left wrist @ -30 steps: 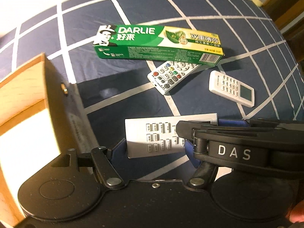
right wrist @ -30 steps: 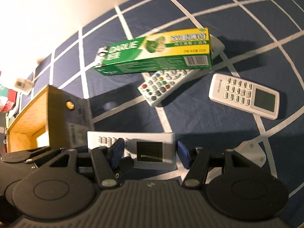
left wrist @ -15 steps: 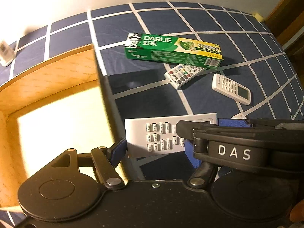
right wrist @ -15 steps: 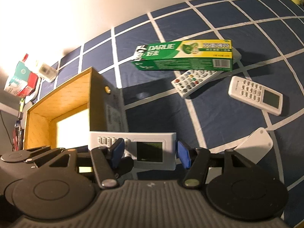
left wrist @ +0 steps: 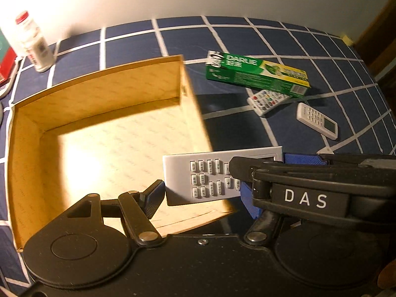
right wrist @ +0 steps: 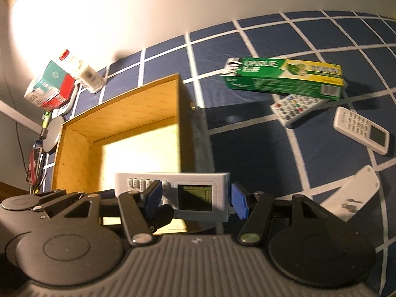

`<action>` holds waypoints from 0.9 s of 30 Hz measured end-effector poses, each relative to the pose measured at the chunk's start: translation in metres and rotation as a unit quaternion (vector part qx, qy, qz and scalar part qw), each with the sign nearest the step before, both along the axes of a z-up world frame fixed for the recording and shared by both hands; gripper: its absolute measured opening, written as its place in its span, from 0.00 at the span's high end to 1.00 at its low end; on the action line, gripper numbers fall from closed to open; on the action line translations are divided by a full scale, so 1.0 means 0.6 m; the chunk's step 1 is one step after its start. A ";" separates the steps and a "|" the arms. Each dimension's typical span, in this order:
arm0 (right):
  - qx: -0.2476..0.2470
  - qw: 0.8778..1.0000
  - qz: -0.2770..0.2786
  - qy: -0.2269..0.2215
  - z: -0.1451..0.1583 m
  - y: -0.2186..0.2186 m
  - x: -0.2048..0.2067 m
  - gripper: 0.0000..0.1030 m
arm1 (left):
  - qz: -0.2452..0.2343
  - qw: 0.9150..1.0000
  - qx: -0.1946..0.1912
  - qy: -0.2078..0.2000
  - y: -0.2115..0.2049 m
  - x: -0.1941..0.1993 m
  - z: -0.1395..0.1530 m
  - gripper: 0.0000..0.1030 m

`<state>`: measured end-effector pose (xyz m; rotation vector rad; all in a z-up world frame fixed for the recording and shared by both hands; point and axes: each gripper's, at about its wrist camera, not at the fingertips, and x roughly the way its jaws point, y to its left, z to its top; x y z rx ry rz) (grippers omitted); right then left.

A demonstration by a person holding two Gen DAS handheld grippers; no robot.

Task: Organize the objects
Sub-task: 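Carry the white remote in the right gripper over the cardboard box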

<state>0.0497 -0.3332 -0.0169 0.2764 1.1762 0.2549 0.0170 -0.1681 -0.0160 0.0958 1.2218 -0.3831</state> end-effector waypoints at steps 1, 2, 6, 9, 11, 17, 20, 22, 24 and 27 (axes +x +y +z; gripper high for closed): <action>0.000 1.000 0.003 -0.001 0.002 0.010 0.000 0.43 | 0.003 1.000 0.000 -0.001 0.009 0.000 0.001 0.36; 0.000 1.000 0.007 -0.003 0.003 0.019 -0.001 0.43 | 0.007 1.000 0.000 -0.002 0.019 0.001 0.002 0.36; -0.001 1.000 0.021 -0.005 0.007 0.059 0.000 0.43 | 0.021 1.000 -0.003 -0.004 0.059 0.004 0.006 0.36; -0.002 0.999 0.033 -0.007 0.007 0.091 0.003 0.43 | 0.033 0.999 -0.005 -0.005 0.091 0.009 0.006 0.36; -0.004 0.999 0.041 -0.007 0.006 0.113 0.007 0.43 | 0.041 0.999 -0.006 -0.005 0.112 0.013 0.005 0.36; -0.008 0.998 0.062 -0.005 0.000 0.172 0.021 0.43 | 0.060 0.998 -0.009 -0.001 0.161 0.031 -0.003 0.36; -0.011 0.997 0.070 -0.003 -0.005 0.197 0.032 0.43 | 0.067 0.998 -0.011 0.002 0.183 0.044 -0.009 0.36; -0.012 0.997 0.075 0.000 -0.010 0.213 0.042 0.43 | 0.072 0.997 -0.013 0.005 0.196 0.055 -0.015 0.36; -0.015 0.997 0.079 0.003 -0.016 0.226 0.053 0.43 | 0.075 0.997 -0.015 0.009 0.207 0.067 -0.022 0.36; -0.019 0.996 0.084 0.008 -0.027 0.243 0.072 0.43 | 0.078 0.997 -0.016 0.014 0.218 0.088 -0.034 0.36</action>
